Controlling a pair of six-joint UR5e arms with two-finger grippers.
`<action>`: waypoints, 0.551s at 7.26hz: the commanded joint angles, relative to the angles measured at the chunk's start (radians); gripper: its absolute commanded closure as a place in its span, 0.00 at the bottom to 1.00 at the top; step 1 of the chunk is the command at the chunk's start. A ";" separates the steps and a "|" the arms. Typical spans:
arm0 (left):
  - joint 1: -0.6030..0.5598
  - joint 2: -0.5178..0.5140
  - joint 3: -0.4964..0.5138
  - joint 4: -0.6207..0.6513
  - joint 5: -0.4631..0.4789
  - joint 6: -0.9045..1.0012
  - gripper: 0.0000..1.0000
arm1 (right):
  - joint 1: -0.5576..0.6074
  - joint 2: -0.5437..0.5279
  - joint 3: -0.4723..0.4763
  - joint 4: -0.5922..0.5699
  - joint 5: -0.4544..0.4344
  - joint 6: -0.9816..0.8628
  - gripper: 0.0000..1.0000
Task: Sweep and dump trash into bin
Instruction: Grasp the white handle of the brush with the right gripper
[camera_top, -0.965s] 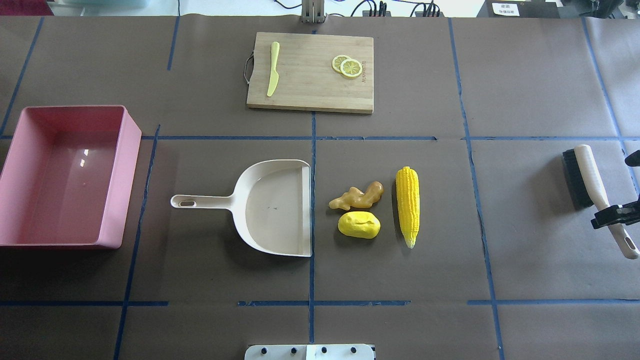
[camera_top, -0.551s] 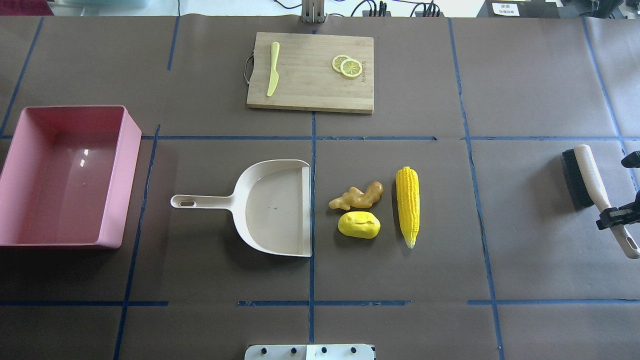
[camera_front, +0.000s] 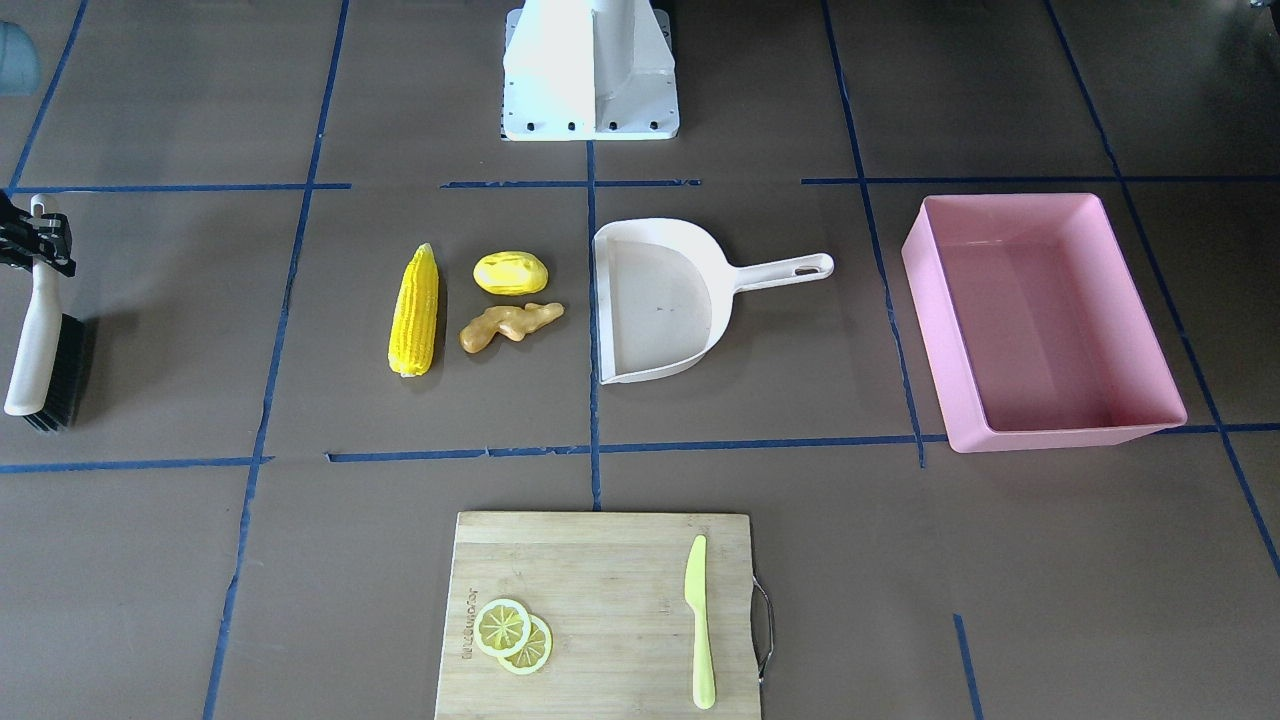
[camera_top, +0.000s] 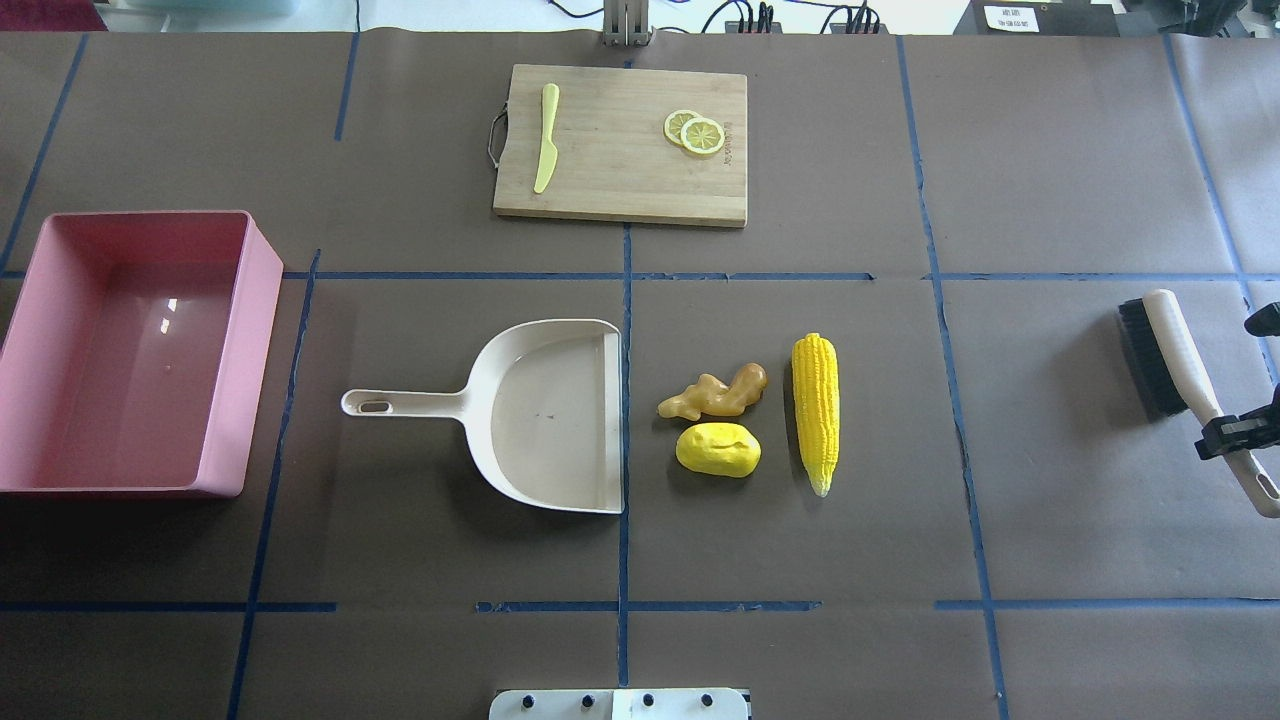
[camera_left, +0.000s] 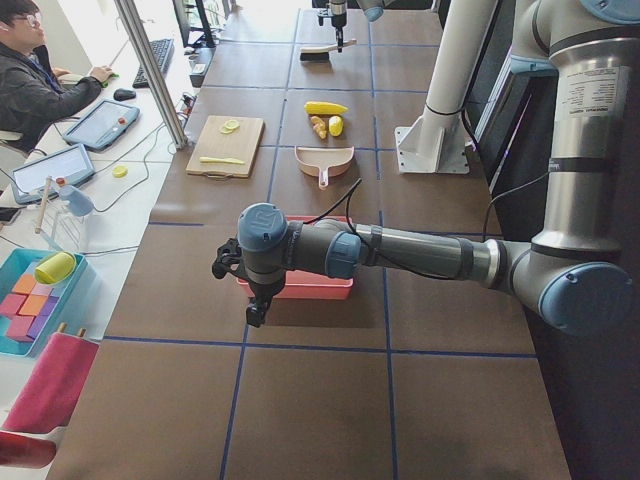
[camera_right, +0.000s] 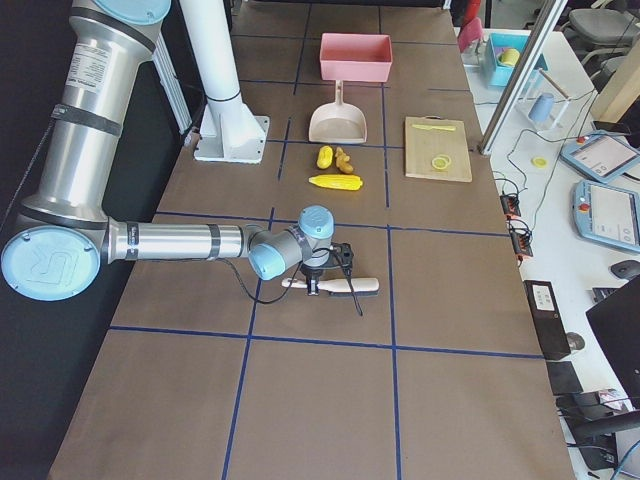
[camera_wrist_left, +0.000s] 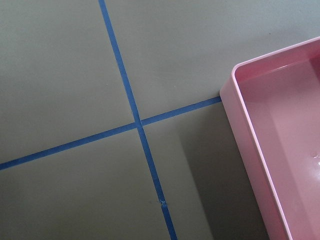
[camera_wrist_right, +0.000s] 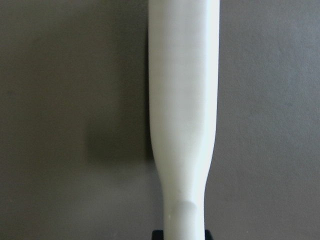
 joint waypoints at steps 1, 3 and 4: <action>0.041 -0.019 -0.028 -0.138 -0.007 0.004 0.00 | 0.000 -0.001 0.001 0.003 -0.002 0.000 1.00; 0.130 -0.019 -0.041 -0.381 -0.109 -0.005 0.00 | -0.001 0.004 0.001 0.003 -0.017 -0.002 1.00; 0.176 -0.030 -0.050 -0.420 -0.232 -0.017 0.00 | 0.000 0.004 0.001 0.003 -0.022 -0.002 1.00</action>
